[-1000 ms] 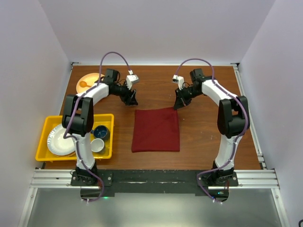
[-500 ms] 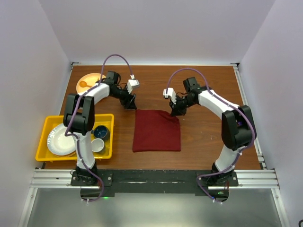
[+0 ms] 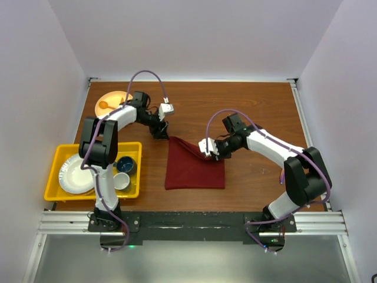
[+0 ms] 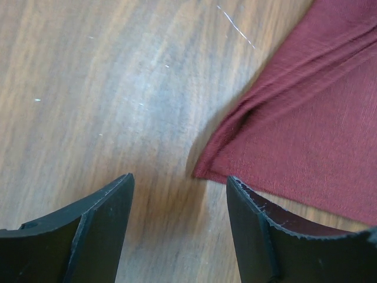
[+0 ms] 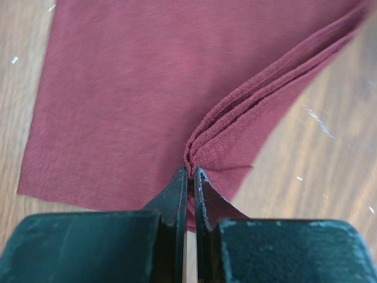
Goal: Fold the napkin into a case and place the utensils inside
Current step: Fold the lower triangle-folded napkin at the center of the board.
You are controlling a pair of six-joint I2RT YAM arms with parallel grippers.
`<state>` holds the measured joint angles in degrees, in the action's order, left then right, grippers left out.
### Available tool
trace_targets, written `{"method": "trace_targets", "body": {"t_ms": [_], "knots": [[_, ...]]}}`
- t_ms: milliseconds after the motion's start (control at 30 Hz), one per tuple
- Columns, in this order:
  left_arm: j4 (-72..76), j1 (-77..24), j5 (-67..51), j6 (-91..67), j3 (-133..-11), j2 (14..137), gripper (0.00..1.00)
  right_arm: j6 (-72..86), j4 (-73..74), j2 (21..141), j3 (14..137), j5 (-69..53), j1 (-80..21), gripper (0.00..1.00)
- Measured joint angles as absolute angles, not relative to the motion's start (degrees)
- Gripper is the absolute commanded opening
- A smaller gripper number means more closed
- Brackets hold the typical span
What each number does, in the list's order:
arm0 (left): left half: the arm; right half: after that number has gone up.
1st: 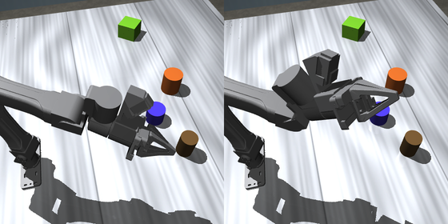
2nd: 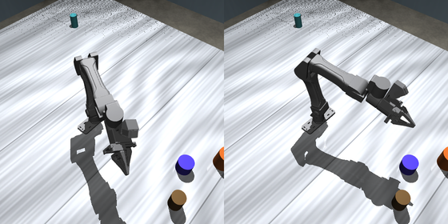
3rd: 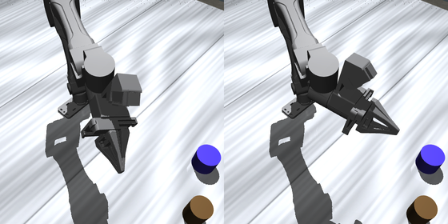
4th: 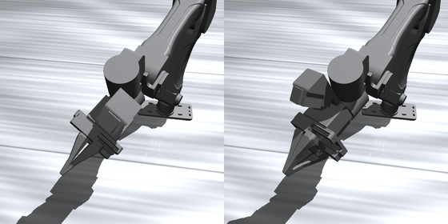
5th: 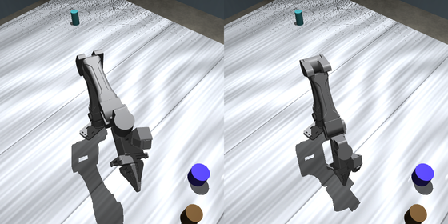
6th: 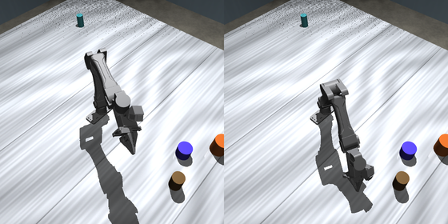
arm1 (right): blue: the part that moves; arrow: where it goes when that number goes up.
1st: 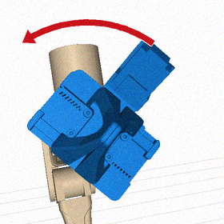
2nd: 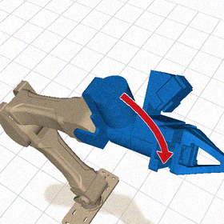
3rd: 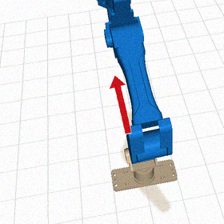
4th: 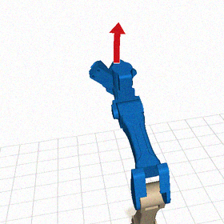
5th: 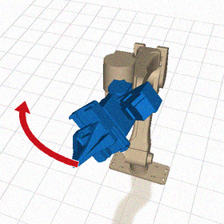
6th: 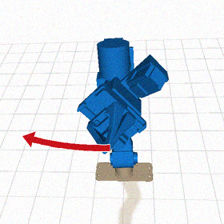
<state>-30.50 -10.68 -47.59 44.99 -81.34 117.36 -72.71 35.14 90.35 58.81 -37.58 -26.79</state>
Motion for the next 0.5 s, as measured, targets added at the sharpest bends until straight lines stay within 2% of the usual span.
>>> {"method": "trace_targets", "body": {"t_ms": [267,500], "knots": [[-30.55,-13.04,-47.4,56.9,-73.87,113.36,0.7,-80.82,34.92,89.86,54.15,-36.64,-28.51,0.0],[-27.29,-15.94,-47.07,66.11,-70.63,109.3,0.62,-83.46,34.24,89.86,53.84,-36.38,-28.49,0.0]]}}
